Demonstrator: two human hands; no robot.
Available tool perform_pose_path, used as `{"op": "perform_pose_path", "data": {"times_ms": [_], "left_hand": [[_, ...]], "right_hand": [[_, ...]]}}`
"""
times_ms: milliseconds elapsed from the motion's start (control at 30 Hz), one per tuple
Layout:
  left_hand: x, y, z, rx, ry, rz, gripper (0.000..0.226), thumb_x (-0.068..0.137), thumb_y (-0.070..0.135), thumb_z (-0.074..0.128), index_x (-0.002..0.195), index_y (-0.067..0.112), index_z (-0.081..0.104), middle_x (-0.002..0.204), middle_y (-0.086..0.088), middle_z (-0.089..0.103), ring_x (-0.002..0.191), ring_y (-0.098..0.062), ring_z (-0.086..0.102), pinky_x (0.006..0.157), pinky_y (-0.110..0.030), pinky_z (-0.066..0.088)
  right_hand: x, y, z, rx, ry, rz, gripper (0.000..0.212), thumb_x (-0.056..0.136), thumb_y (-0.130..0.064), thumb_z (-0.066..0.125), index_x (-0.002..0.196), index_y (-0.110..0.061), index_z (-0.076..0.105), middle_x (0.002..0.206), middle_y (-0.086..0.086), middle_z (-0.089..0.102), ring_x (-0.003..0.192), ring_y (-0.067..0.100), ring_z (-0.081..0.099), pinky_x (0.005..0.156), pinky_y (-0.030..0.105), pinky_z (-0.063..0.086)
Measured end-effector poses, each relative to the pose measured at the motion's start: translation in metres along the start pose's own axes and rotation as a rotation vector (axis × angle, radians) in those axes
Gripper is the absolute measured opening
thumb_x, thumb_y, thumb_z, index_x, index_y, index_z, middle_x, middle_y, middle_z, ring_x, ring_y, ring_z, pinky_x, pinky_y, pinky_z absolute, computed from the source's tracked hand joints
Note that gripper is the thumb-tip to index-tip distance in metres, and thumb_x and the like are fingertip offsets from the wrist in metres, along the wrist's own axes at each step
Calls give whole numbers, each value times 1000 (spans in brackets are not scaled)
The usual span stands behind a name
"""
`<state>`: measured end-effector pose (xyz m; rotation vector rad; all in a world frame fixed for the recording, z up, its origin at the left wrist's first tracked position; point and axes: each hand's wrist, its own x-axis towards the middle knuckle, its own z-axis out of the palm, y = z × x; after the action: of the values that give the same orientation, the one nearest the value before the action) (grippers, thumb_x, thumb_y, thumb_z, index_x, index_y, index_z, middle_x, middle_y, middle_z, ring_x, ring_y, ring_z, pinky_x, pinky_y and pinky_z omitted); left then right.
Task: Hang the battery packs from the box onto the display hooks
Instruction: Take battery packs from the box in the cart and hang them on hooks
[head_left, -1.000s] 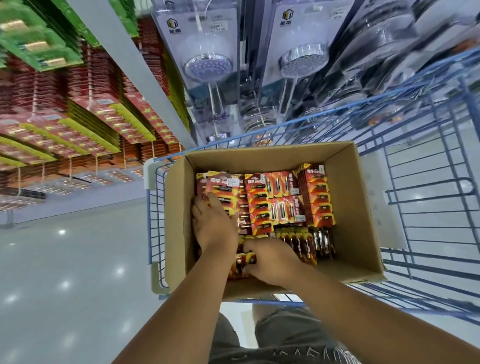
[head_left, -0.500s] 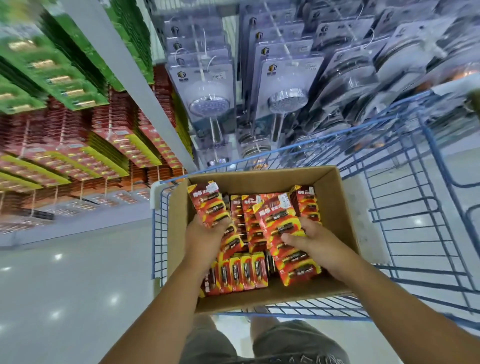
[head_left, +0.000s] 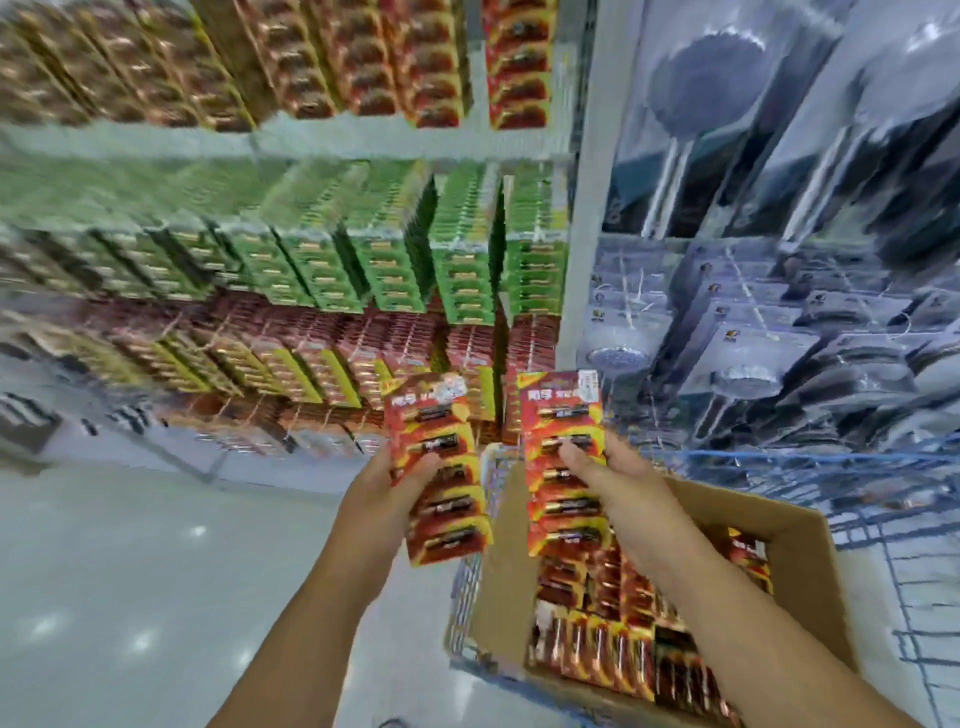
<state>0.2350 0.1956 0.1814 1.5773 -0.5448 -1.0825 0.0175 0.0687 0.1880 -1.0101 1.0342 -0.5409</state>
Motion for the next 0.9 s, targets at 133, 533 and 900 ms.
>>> {"op": "perform_pose_path", "data": {"times_ms": [133,533,900], "left_hand": [[-18,28,-76,-25,86,93,26,98,38,69,123,30,70,112,-9,78,107,-35,74,92,-55,59],[-65,129,-331,1,221,319,16,105,34,60,119,33,67,103,1,80,91,-21,78,78,-46,65],[-26,202,-412,-11,175,404,18,106,35,58,122,33,66,104,1,80,91,-22,79,78,-48,65]], "right_hand": [[-4,-18,88,-19,-42,-81,22,99,-25,69,121,-21,70,106,9,80,97,33,78,84,50,63],[-47,-53,358,-32,-101,-266,16,100,-39,67,113,-35,75,109,0,80,100,26,78,93,58,59],[-19,-113,440,-18,-47,-370,16,99,-41,66,111,-35,74,108,-4,80,99,22,77,92,50,59]]}}
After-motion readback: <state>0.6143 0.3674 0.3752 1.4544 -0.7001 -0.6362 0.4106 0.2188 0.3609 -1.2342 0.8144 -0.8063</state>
